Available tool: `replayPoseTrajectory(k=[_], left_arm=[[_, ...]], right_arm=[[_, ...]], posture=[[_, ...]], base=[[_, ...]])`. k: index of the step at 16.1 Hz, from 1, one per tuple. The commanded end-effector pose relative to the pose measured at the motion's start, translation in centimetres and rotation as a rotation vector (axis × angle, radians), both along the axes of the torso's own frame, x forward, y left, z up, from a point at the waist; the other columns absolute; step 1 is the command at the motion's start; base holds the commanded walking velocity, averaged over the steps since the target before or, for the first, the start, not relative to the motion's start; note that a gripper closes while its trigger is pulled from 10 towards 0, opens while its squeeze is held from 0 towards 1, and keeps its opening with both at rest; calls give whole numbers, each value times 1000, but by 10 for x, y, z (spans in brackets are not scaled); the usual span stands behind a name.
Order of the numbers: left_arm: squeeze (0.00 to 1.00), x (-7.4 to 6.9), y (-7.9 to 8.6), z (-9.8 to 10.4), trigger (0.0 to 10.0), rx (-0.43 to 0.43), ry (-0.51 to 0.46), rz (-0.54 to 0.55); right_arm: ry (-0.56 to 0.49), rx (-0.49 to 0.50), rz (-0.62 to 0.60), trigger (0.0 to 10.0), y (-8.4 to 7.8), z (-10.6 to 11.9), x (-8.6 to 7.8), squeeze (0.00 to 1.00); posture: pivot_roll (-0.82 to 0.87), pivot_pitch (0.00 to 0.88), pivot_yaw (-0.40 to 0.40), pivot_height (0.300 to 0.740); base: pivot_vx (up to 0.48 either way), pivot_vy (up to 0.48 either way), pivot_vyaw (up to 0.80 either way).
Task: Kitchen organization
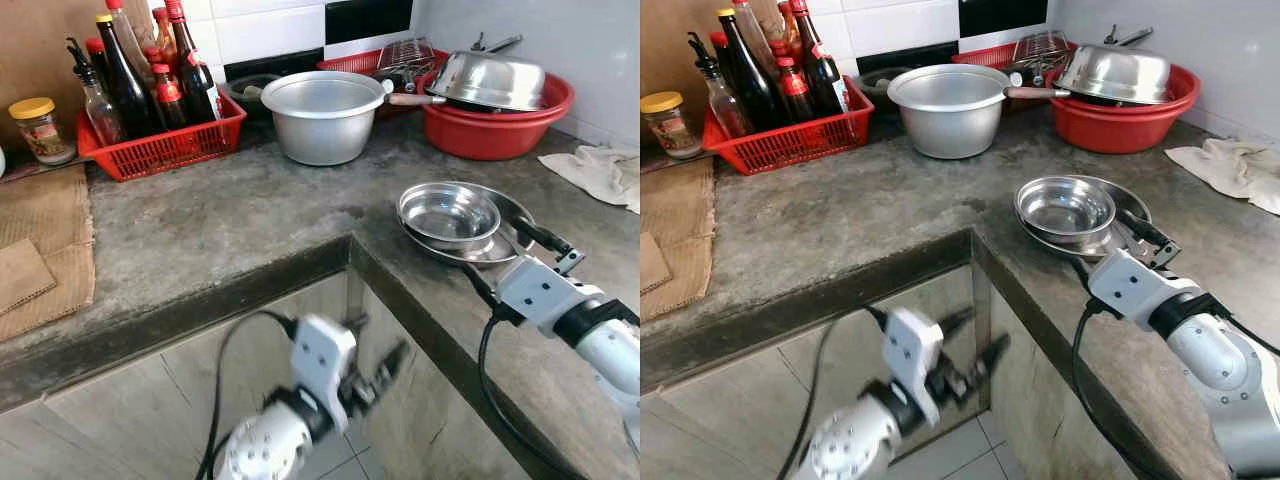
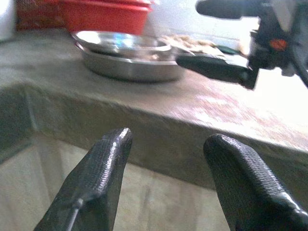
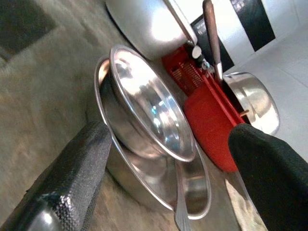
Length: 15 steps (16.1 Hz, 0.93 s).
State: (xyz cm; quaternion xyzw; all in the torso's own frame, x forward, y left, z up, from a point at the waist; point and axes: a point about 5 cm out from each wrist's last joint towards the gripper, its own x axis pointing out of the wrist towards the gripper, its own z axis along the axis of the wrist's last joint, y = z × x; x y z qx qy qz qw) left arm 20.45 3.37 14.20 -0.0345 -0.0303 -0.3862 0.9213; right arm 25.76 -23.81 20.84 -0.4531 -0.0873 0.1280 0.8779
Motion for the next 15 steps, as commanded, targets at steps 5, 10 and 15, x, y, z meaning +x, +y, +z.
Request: replayPoseTrajectory(k=[5, 10, 15], left_arm=[[0, -8, 17, -12, 10000, 97, -25, -63], [0, -13, 15, -15, 10000, 125, -72, -98], [0, -14, 15, -22, 10000, 141, -78, -71]], right_arm=[[10, -88, -20, 10000, -12, -4, 3, 0], [-13, -140, -81, 10000, -23, -3, 9, 0], [-28, -166, -91, 10000, -24, 0, 15, 0]], posture=[[78, 92, 6, 740], [74, 93, 4, 740], [76, 97, 1, 740]], base=[[0, 0, 0], [0, 0, 0], [0, 0, 0]])
